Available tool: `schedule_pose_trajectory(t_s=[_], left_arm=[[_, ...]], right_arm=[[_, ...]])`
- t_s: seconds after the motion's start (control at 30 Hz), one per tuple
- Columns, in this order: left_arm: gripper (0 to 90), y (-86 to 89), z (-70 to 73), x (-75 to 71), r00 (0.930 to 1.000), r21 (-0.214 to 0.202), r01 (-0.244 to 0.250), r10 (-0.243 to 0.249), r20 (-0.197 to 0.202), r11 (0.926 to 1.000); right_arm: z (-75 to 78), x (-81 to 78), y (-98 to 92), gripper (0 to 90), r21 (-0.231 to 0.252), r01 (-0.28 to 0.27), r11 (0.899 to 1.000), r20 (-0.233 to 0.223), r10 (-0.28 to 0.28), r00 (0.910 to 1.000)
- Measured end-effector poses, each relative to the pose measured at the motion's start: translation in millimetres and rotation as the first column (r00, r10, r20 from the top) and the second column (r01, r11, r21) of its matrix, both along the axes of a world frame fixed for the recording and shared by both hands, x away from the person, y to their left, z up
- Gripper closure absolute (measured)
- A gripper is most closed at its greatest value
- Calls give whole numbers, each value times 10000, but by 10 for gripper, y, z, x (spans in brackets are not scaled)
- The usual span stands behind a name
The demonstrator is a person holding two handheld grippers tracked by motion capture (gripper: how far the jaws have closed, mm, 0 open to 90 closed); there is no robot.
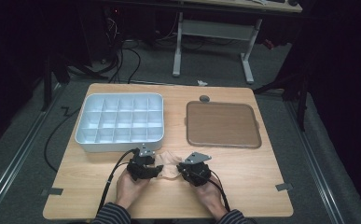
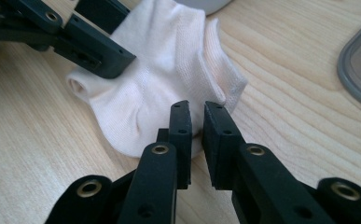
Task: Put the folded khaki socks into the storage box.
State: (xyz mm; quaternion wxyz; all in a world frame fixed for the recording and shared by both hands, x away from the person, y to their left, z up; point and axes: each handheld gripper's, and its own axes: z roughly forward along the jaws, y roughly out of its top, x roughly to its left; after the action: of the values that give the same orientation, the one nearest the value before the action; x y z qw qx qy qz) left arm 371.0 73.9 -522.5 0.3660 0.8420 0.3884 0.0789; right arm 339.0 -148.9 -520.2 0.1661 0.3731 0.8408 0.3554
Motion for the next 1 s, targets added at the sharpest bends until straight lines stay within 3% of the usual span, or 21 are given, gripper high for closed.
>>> schedule_pose_trajectory(t_s=[0.2, 0.43, 0.67, 0.87, 1.0], left_arm=[[505, 13, -6, 12, 10000, -29, -67, 68, 40, 10000], [480, 30, -2, 25, 9998, -172, -182, 180, -103, 9997], [475, 113, 78, 30, 9991, -790, -431, 426, -85, 9959], [476, 172, 148, 109, 9973, -942, -729, 715, -188, 9929], [480, 201, 147, 178, 9943, -1177, -980, 924, -523, 9882]], right_arm=[[-65, 2, -27, 813, -115, 112, 9999, -170, -114, 9998], [-78, -20, -60, 810, 121, 178, 9998, -196, -175, 9997], [59, -99, -64, 811, 590, -71, 9982, 126, 63, 9999], [157, -120, 47, 816, 758, -425, 9962, 319, 401, 9987], [146, -93, 127, 819, 763, -597, 9953, 246, 580, 9980]])
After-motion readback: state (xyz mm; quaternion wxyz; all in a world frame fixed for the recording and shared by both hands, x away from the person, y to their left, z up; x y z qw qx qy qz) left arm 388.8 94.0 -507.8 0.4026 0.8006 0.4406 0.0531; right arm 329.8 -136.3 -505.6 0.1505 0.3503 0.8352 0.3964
